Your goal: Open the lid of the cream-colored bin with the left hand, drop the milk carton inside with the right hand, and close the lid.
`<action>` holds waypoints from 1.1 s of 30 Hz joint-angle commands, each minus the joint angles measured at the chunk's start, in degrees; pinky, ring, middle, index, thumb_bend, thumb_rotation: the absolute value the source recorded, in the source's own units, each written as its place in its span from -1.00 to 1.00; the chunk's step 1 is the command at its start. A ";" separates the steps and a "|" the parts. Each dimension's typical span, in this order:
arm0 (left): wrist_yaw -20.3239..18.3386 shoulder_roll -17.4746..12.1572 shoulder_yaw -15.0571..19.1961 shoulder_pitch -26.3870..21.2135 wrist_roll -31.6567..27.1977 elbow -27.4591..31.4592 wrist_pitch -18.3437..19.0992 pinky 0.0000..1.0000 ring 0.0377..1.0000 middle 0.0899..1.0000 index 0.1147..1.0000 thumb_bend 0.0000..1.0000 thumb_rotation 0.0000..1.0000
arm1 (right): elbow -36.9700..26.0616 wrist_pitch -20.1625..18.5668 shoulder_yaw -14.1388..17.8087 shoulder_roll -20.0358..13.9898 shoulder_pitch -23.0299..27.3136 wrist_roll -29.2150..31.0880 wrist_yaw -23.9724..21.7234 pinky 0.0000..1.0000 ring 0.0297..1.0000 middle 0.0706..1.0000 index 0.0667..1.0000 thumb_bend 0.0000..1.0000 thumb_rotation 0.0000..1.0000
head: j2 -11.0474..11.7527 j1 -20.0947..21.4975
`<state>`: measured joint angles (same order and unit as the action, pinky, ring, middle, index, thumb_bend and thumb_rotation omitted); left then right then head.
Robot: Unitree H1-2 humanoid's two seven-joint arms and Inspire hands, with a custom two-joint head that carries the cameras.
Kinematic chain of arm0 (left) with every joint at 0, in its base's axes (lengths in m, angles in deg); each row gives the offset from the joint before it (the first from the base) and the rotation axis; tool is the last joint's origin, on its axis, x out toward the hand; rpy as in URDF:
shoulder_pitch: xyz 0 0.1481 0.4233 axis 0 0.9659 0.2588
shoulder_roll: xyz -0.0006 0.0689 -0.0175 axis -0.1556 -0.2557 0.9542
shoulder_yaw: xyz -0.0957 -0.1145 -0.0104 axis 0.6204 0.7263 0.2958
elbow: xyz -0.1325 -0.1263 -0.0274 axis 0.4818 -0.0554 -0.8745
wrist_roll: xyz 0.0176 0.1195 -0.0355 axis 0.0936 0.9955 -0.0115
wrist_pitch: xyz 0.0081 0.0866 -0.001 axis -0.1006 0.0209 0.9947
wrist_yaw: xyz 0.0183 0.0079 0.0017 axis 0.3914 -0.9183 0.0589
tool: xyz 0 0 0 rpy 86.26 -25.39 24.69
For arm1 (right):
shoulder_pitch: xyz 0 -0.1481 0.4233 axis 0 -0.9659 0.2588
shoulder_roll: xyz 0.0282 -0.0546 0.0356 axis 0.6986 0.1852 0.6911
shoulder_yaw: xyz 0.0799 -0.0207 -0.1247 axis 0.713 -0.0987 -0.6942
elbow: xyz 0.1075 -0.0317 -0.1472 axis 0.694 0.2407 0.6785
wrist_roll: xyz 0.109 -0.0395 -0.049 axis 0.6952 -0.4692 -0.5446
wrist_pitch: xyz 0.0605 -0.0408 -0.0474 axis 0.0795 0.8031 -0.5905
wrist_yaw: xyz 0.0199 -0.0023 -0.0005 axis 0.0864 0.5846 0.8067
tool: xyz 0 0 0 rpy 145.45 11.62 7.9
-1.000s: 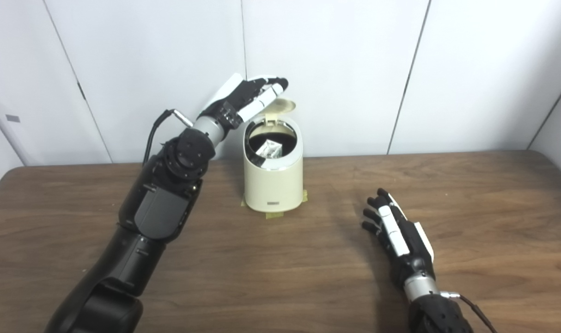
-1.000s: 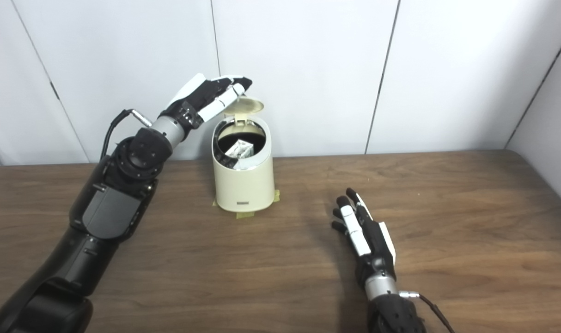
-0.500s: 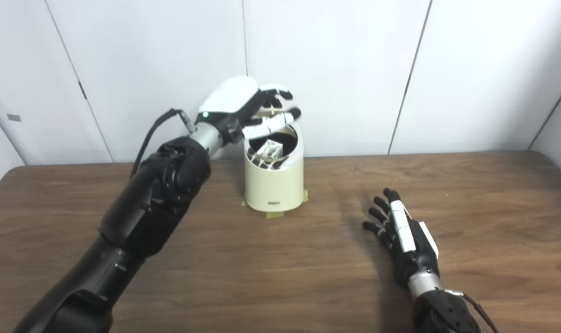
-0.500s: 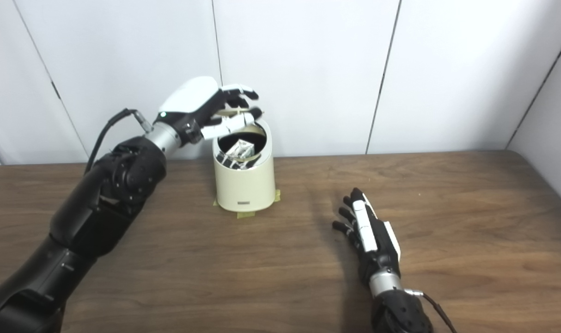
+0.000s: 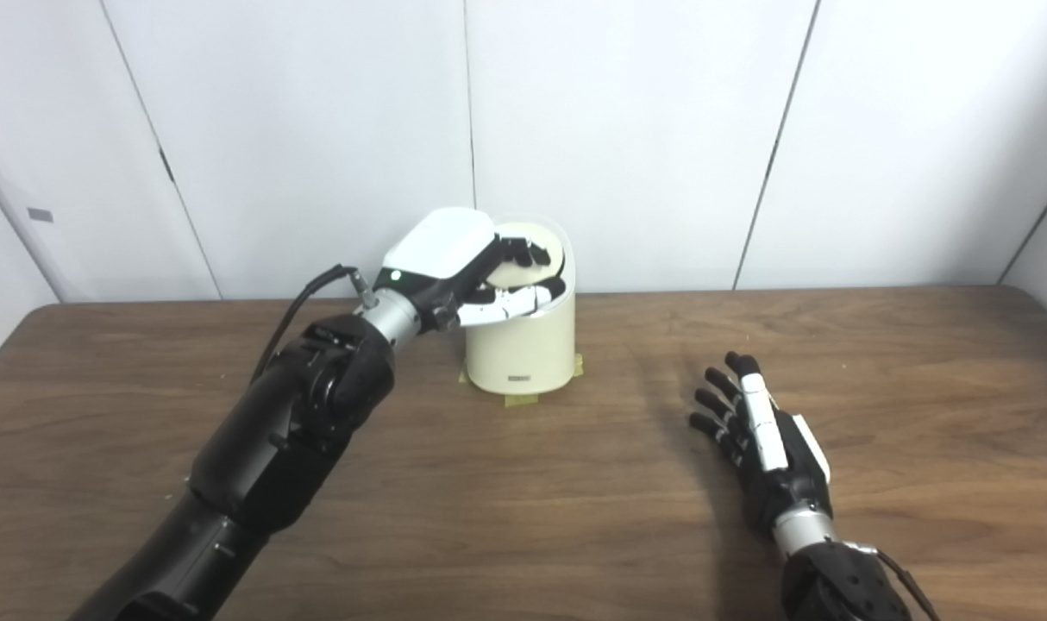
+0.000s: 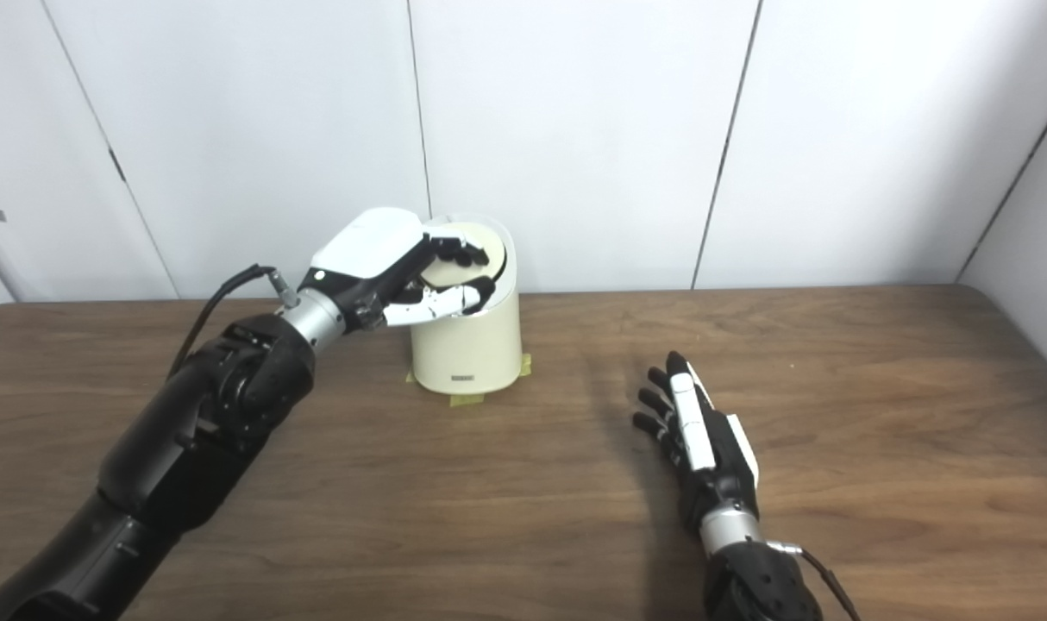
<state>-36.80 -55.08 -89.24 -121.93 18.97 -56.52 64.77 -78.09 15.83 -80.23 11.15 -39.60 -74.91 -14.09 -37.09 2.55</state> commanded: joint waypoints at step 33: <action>-11.97 -2.38 -6.47 -1.29 8.83 -2.51 -1.92 0.79 0.63 0.62 0.79 0.05 1.00 | -3.90 -1.83 -0.39 -0.03 1.57 -0.14 0.77 0.61 0.66 0.68 0.91 0.05 0.69 | -1.93 1.02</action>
<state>-43.45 -56.90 -93.93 -123.37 27.36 -56.98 62.34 -80.03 13.75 -80.61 11.05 -39.69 -75.45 -13.35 -38.94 3.52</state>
